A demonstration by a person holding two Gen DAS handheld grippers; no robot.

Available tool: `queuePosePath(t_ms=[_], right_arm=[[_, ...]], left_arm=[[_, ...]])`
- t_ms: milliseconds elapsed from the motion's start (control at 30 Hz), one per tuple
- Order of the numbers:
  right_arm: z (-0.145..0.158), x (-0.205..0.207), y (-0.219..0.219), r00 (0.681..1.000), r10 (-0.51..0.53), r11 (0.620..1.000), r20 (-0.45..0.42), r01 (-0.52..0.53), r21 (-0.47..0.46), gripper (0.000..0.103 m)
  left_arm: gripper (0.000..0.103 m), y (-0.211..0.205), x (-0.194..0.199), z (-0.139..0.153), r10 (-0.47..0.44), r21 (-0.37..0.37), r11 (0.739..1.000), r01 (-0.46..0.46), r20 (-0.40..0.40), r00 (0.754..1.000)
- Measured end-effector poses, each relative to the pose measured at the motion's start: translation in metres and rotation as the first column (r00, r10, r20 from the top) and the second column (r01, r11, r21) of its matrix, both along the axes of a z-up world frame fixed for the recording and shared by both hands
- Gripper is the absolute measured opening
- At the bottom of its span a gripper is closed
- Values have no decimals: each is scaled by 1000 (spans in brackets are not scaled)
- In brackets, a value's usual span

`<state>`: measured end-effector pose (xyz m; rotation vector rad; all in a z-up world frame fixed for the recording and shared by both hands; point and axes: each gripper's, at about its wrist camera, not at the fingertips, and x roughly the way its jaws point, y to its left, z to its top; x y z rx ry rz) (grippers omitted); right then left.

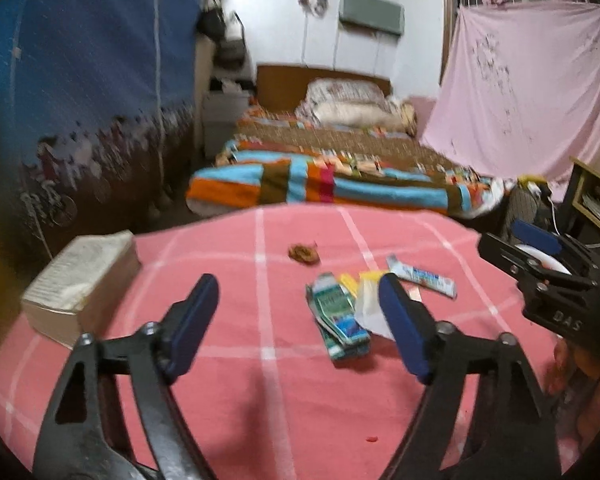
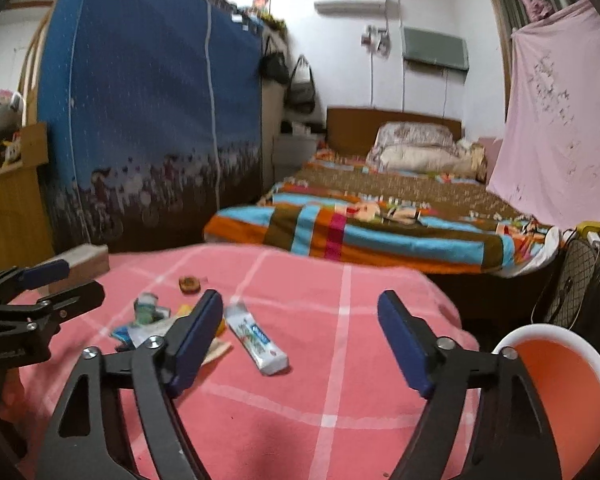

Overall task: Collect trash
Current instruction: 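Bring both tools back over the remaining trash on the bedspread, then grasp the green box with the left tool while the right tool grasps the toothpaste tube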

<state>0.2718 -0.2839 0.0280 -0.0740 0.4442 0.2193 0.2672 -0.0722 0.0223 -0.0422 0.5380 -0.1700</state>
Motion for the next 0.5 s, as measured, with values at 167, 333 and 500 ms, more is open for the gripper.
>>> queuePosePath(t_ms=[167,333,500], right_arm=[[-12,17,5,993,31,999,-113,-33,-14,60],[-23,29,12,976,79,996,-203,-87,-32,51],[-34,38,21,952,103,991,-287,-124,-56,38]], left_arm=[[47,-11,10,-7,-53,19,998,54,-80,995],[42,-16,17,-14,-93,4,996,94,-147,985],[33,-15,25,-21,-112,-27,994,109,-212,971]])
